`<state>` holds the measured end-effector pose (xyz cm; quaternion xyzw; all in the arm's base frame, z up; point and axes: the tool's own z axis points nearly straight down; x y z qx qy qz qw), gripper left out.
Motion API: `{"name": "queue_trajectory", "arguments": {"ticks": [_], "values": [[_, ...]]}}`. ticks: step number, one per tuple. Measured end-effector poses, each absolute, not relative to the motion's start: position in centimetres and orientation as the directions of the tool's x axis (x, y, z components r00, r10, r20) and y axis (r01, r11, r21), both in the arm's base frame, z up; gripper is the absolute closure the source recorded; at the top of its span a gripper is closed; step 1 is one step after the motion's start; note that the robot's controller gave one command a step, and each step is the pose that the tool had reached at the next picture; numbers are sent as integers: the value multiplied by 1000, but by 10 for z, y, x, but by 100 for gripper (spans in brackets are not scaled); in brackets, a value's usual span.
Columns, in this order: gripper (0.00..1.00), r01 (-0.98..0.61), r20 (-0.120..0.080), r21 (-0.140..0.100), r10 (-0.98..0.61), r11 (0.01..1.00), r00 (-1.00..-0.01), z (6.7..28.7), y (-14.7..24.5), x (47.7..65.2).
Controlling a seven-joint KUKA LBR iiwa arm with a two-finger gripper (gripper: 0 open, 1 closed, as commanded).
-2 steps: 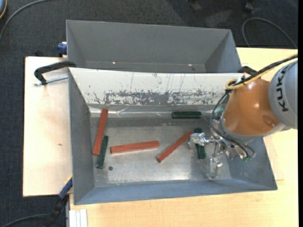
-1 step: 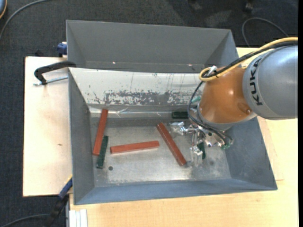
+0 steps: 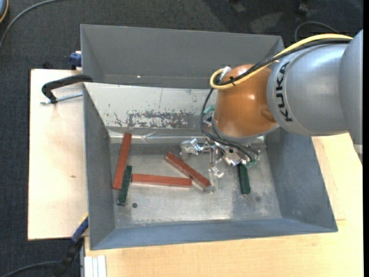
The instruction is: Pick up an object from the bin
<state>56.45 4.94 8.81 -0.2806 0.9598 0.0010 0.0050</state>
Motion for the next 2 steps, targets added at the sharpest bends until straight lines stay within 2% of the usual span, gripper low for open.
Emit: {"name": "queue_trajectory", "arguments": {"ticks": [1, 2], "values": [[0, -466, -4, 6, -466, 885, -885, 72, 144, 550], [100, -461, -4, 1, -461, 887, -887, 72, 138, 552]]}}
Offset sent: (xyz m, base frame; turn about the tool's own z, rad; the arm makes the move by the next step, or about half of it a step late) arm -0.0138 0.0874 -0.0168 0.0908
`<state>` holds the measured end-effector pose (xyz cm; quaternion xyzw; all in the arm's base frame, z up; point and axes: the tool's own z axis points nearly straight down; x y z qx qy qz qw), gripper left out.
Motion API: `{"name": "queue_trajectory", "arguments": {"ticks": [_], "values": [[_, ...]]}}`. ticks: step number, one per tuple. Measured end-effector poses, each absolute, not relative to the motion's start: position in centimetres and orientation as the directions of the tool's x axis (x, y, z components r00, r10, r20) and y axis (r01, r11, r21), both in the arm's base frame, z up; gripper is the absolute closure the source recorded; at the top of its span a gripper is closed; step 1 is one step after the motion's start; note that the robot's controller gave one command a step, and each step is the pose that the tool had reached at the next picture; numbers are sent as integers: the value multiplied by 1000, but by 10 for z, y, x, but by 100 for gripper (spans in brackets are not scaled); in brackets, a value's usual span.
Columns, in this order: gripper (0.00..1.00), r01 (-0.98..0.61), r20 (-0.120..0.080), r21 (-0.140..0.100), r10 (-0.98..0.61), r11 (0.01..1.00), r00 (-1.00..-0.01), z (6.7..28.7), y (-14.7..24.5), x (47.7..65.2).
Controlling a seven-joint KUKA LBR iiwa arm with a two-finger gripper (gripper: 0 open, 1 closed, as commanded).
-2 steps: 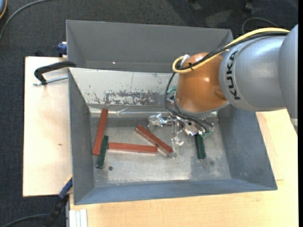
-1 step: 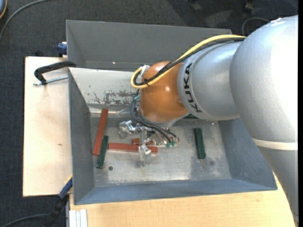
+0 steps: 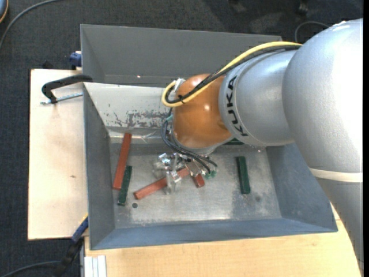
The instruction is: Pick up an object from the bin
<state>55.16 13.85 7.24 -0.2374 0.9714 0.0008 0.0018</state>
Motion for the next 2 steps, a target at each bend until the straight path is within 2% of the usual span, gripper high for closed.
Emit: {"name": "queue_trajectory", "arguments": {"ticks": [1, 2], "values": [[100, -446, -17, -2, -446, 895, -895, 194, 156, 578], [100, -502, -15, -4, -502, 865, -865, 261, 151, 585]]}}
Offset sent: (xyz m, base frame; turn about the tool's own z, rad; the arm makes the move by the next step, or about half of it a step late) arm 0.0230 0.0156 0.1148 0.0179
